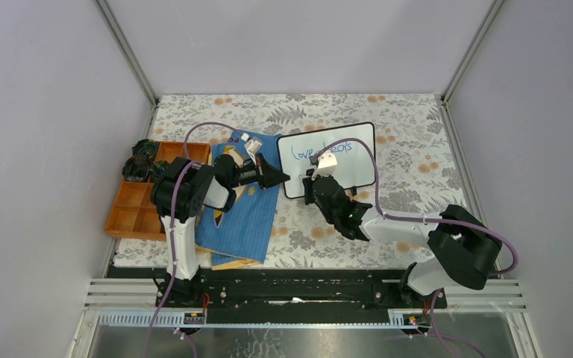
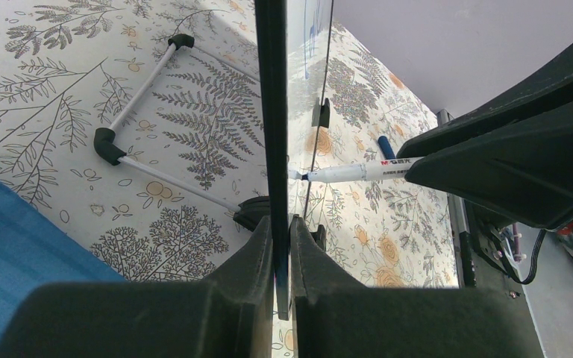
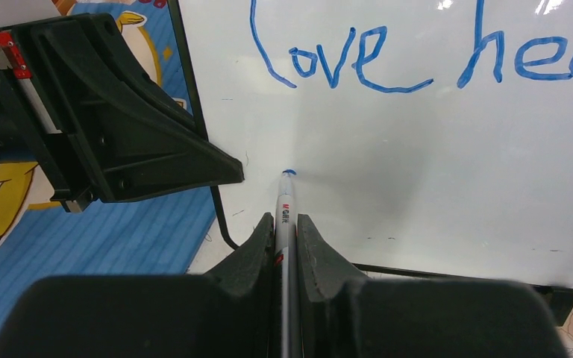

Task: Write a sentence on the whiteboard

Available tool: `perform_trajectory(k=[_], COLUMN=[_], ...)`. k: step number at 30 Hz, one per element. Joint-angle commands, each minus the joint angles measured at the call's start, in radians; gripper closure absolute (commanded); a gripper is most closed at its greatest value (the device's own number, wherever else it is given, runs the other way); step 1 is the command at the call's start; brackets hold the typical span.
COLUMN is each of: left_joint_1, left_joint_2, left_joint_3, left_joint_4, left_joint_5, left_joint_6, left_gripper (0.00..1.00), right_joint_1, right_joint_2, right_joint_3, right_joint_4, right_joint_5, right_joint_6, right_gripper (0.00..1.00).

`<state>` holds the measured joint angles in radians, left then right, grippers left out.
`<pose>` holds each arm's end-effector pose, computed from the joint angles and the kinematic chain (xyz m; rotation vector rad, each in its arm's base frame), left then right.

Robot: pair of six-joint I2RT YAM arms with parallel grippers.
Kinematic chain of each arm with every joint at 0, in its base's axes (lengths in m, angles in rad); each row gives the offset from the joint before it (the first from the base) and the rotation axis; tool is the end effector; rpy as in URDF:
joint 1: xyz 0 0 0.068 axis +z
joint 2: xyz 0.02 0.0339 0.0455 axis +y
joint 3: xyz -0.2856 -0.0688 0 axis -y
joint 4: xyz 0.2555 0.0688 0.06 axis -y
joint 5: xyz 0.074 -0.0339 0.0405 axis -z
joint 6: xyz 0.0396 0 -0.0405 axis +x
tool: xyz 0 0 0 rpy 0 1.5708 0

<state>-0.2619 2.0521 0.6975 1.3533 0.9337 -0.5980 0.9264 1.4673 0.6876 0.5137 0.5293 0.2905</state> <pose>0.3426 -0.1248 0.1298 0.5161 1.6787 -1.3717 0.2075 0.2428 0.2322 -0.2062 1.8043 0.3811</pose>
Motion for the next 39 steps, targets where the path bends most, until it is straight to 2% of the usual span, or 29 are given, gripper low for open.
perform_trajectory(k=[1,10,18,39], left_joint_1=[0.002,0.001,0.001,-0.001], left_joint_2=[0.04,0.04,0.039,0.036], left_joint_3=[-0.013,-0.012,-0.011,-0.013], left_joint_4=[-0.169,-0.17,-0.17,-0.172], left_joint_5=[-0.064,-0.065,-0.064,-0.064], left_joint_6=[0.096,0.097,0.098,0.102], left_gripper=[1.0,1.0,1.0,1.0], right_joint_1=[-0.008,-0.008,-0.008,-0.043], right_joint_2=[0.008,0.017,0.012,-0.02], right_joint_3=[0.033,0.038,0.041,0.069], right_joint_4=[0.021,-0.041,-0.101,-0.115], right_joint_5=[-0.03,-0.055,-0.016,0.022], right_joint_6=[0.014,0.019,0.02,0.0], right_gripper=[1.0,1.0,1.0,1.0])
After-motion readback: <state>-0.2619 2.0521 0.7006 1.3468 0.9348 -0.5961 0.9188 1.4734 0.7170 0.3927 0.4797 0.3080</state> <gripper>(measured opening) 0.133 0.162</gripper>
